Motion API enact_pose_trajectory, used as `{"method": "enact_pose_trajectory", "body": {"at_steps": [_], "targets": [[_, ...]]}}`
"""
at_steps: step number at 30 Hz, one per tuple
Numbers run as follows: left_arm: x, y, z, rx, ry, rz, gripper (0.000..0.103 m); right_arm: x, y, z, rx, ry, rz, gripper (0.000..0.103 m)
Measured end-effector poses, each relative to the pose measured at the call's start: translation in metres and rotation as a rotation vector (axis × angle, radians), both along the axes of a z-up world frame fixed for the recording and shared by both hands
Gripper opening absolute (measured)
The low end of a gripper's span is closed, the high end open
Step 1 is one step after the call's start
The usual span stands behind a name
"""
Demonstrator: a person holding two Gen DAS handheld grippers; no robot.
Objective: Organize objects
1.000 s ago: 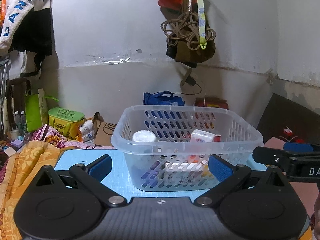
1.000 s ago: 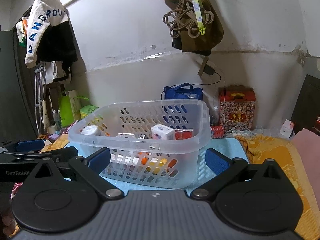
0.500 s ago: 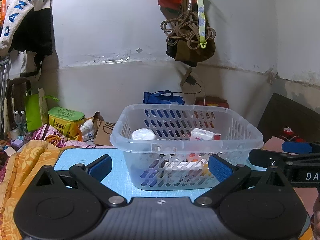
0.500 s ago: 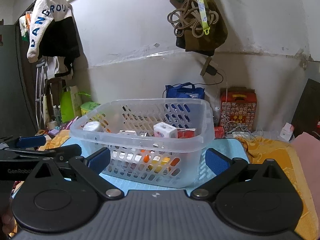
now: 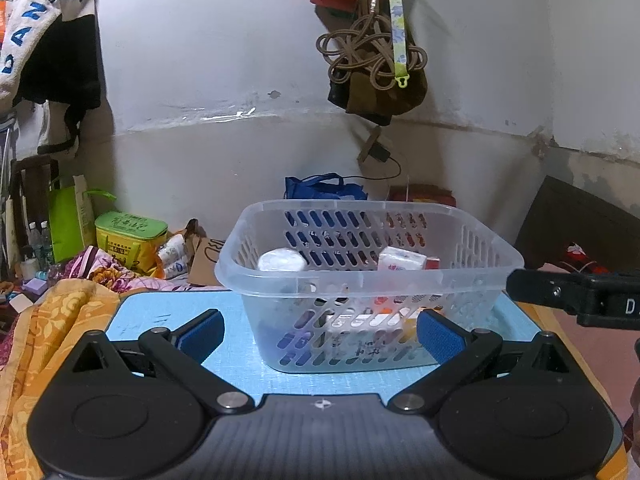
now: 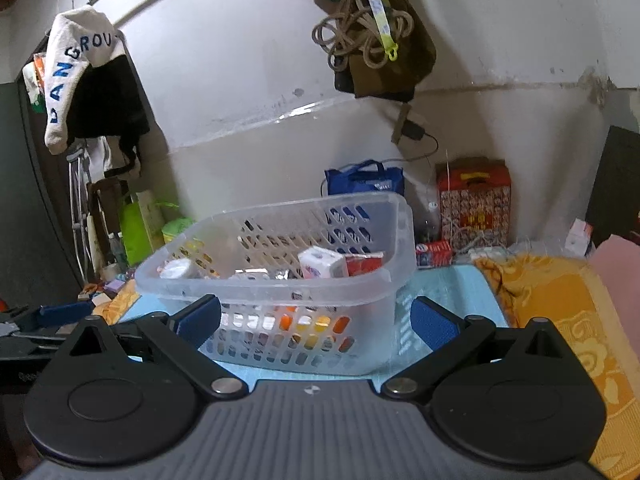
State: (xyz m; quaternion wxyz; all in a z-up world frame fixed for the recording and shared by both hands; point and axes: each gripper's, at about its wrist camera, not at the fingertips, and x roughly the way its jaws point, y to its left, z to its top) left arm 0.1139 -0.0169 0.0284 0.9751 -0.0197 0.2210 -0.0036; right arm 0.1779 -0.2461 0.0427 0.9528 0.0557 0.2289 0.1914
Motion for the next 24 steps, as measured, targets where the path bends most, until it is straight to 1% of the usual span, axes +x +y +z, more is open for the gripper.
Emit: {"method": "enact_pose_trajectory", "body": {"at_steps": [9,21,23,24], "targets": [[0.001,0.001,-0.001,0.008,0.000,0.011,0.103,-0.001,0.007,-0.003,-0.057,-0.011,0.010,0.103],[0.002,0.002,-0.002,0.018,-0.002,0.024,0.103,-0.003,0.012,-0.005,-0.097,-0.016,0.027,0.103],[0.003,0.000,-0.004,0.041,-0.003,0.036,0.103,-0.003,0.014,-0.005,-0.110,-0.018,0.029,0.103],[0.003,-0.002,-0.005,0.066,-0.014,0.048,0.103,-0.003,0.015,-0.006,-0.116,-0.020,0.031,0.103]]}}
